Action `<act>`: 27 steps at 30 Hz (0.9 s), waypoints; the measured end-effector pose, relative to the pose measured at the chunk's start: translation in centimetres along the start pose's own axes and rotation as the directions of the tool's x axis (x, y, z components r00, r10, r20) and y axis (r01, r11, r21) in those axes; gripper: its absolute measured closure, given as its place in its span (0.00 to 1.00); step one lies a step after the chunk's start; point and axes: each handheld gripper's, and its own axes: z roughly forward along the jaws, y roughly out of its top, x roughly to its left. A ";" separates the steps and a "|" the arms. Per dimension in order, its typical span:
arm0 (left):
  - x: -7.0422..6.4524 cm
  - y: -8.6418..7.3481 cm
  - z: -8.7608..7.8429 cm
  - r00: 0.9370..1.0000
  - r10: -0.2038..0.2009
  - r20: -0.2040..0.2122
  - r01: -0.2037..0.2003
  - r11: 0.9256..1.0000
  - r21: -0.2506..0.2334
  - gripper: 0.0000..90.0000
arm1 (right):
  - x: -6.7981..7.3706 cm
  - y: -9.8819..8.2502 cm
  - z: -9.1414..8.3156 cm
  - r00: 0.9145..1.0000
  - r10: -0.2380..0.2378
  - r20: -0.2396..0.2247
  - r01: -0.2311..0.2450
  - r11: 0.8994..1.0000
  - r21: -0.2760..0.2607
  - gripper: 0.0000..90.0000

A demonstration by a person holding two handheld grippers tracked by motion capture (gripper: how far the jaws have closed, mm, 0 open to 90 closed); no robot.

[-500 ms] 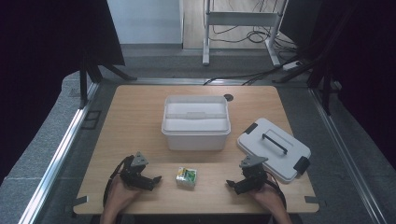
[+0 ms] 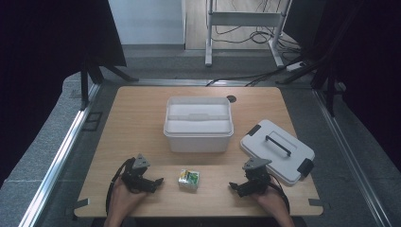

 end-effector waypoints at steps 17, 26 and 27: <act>0.0 0.0 0.0 1.000 0.001 0.000 -0.001 1.000 0.000 0.00 | 0.1 0.4 -0.6 1.000 -0.008 0.000 0.008 1.000 -0.020 0.00; 0.0 0.0 0.0 1.000 0.001 0.000 -0.001 1.000 0.000 0.00 | 0.5 1.3 -1.5 0.999 -0.023 -0.037 0.021 0.999 -0.048 0.00; 0.0 0.0 0.0 1.000 0.001 0.000 -0.001 1.000 0.000 0.00 | 0.6 1.4 -1.6 0.999 -0.024 -0.043 0.022 0.999 -0.048 0.00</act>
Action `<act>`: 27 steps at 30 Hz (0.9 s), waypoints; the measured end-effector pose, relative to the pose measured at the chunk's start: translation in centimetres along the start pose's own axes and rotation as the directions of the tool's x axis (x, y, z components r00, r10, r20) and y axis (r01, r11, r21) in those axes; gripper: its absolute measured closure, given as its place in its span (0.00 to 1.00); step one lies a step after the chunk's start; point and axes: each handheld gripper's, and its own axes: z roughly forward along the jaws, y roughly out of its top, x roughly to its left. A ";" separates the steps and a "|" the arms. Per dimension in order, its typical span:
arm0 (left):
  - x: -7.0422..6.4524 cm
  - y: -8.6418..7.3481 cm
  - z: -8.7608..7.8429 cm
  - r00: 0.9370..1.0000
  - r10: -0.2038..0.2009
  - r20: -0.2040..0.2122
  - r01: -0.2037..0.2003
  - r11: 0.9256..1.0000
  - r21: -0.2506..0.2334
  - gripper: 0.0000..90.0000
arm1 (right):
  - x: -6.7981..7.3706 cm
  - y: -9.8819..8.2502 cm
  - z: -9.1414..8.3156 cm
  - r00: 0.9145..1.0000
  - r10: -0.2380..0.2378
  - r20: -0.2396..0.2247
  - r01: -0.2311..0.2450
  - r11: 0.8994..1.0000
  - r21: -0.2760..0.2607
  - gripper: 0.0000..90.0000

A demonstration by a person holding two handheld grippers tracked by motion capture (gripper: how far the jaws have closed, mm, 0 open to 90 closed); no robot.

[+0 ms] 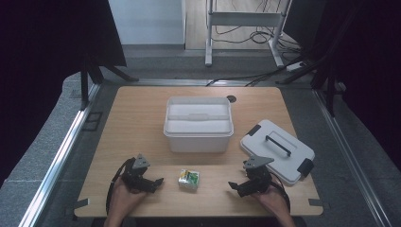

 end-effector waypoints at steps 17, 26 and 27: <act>0.0 0.0 0.0 1.000 0.000 0.000 0.000 1.000 0.000 0.00 | 3.3 3.8 0.5 0.991 -0.076 -0.109 0.073 0.997 -0.028 0.00; 0.0 0.0 0.0 1.000 0.000 0.000 0.000 1.000 0.000 0.00 | 5.8 5.9 2.5 0.973 -0.151 -0.174 0.152 0.988 -0.003 0.03; 0.0 0.0 0.0 1.000 0.000 0.000 0.000 1.000 0.000 0.00 | 6.0 6.0 2.9 0.972 -0.154 -0.180 0.157 0.988 0.002 0.03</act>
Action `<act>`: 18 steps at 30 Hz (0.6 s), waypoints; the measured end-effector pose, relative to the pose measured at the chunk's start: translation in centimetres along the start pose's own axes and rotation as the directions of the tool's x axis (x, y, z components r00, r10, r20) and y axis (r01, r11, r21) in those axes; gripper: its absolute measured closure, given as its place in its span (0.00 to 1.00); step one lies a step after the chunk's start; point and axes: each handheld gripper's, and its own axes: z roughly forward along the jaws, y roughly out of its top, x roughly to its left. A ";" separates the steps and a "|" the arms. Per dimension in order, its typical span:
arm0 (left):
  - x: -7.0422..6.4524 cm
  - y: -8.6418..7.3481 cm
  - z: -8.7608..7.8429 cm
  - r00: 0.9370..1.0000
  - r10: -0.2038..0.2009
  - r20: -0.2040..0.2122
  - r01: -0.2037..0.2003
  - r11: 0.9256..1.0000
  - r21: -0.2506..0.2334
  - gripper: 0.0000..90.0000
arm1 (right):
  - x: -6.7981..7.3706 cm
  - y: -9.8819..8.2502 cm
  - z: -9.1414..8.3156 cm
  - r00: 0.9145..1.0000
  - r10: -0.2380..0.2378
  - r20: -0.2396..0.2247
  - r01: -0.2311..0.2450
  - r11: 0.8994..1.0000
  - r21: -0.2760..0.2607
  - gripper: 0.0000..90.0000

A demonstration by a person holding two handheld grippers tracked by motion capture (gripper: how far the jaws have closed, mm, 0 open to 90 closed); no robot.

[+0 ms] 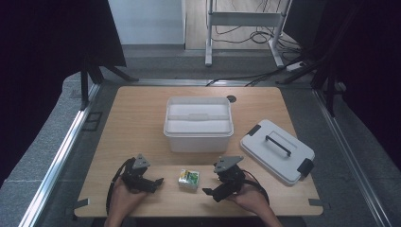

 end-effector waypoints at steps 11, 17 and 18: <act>0.0 0.0 0.0 1.000 0.000 0.000 0.000 1.000 0.000 0.00 | 0.8 2.0 3.2 0.998 -0.045 -0.044 0.046 0.998 0.031 0.17; 0.0 0.0 0.0 1.000 0.000 0.000 0.000 1.000 0.000 0.00 | 1.0 3.1 5.0 0.994 -0.083 -0.064 0.088 0.994 0.068 0.27; 0.0 0.0 0.0 1.000 0.000 0.000 0.000 1.000 0.000 0.00 | 1.1 3.2 5.3 0.994 -0.091 -0.063 0.096 0.992 0.079 0.28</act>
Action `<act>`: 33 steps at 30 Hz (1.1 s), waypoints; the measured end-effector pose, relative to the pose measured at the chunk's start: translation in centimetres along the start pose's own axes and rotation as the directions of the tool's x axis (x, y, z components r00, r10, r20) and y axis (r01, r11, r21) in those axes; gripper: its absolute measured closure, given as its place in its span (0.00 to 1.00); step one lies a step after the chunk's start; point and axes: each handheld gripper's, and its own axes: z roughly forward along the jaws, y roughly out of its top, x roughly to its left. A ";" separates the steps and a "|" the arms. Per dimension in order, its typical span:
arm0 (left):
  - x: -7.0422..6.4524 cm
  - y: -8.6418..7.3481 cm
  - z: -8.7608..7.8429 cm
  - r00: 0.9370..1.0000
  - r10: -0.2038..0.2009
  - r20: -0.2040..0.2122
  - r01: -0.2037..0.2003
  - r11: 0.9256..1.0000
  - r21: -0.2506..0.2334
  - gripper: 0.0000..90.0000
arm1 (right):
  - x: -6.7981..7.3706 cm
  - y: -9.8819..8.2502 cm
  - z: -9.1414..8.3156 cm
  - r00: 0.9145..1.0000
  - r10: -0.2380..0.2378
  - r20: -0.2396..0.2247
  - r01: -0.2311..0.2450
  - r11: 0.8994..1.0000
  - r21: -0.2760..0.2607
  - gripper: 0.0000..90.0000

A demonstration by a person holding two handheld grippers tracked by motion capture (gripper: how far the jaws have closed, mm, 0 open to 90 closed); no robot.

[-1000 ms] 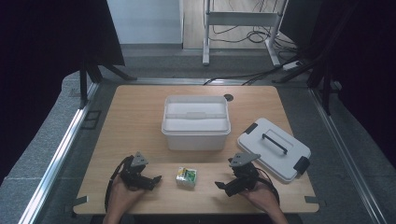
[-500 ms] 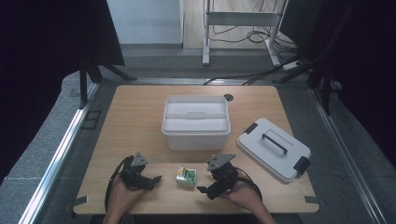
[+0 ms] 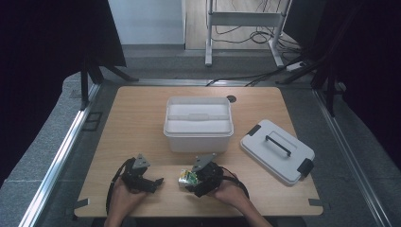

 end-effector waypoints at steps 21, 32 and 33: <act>0.0 0.0 0.0 1.000 -0.002 0.000 0.002 1.000 -0.001 0.00 | 0.8 1.5 -0.5 0.999 -0.040 0.010 0.039 0.997 0.063 0.49; -0.1 0.0 0.0 1.000 -0.004 -0.002 0.004 1.000 -0.001 0.00 | 0.3 -1.2 -4.5 0.998 0.024 0.066 -0.027 0.999 0.044 0.49; -0.1 0.0 0.0 1.000 -0.003 -0.002 0.003 1.000 0.000 0.00 | 0.3 -1.9 -5.3 0.996 0.037 0.077 -0.040 0.998 0.039 0.49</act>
